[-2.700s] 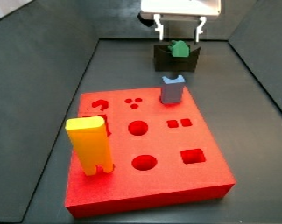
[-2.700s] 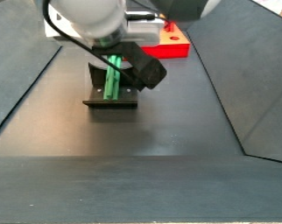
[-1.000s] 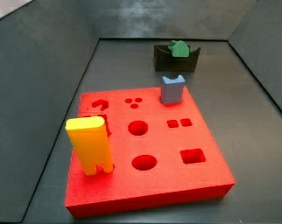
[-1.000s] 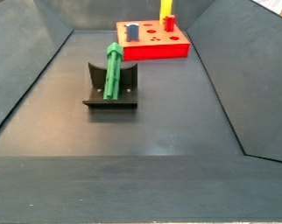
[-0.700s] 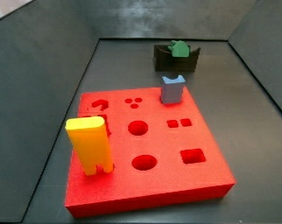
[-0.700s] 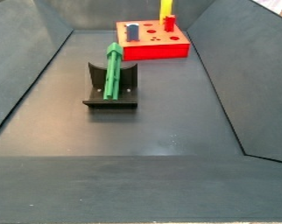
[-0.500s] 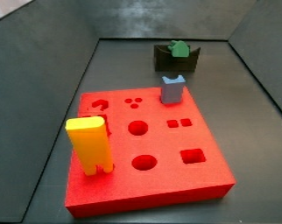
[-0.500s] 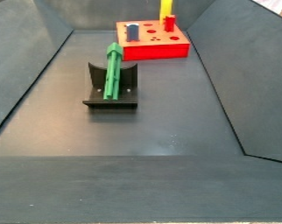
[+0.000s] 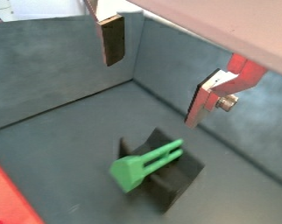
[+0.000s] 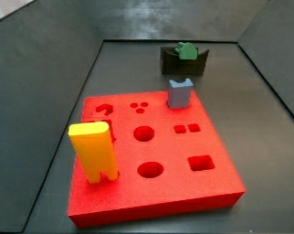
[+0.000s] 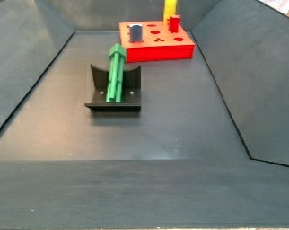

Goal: Pick up the 3 prong object. Move up. Rotate the 3 prong object. Place the 3 prong object on the fixture. Regrasp the 3 prong object. Move to above the board. Insert the 3 prong object.
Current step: Regrasp the 3 prong object.

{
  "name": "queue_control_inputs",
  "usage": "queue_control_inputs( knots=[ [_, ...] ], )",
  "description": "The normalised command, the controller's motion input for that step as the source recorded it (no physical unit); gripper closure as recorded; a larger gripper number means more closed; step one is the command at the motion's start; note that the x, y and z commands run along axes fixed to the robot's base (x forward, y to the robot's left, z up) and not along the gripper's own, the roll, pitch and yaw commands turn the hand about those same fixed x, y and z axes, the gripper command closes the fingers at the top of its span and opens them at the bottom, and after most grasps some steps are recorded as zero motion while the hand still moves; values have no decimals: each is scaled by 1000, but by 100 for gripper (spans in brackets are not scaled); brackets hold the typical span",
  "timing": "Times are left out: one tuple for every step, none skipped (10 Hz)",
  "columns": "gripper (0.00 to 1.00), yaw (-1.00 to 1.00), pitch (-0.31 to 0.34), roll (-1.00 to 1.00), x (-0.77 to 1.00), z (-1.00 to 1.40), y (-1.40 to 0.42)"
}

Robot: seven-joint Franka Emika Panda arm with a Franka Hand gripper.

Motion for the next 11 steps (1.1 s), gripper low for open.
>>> queue_control_inputs(
  knots=[
    [0, 35, 46, 1000, 35, -1, -24],
    [0, 40, 62, 1000, 54, 1, -28],
    [0, 45, 78, 1000, 68, -1, -29],
    [0, 53, 97, 1000, 81, -3, -36],
    [0, 68, 128, 1000, 98, -5, -39],
    [0, 94, 162, 1000, 102, -2, -44],
    [0, 111, 180, 1000, 101, -4, -45],
    [0, 160, 207, 965, 99, -8, -45],
    [0, 186, 186, 710, 103, -8, -49],
    [0, 202, 165, 519, 106, -7, -51],
    [0, 213, 138, 354, 104, -3, -44]
  ],
)
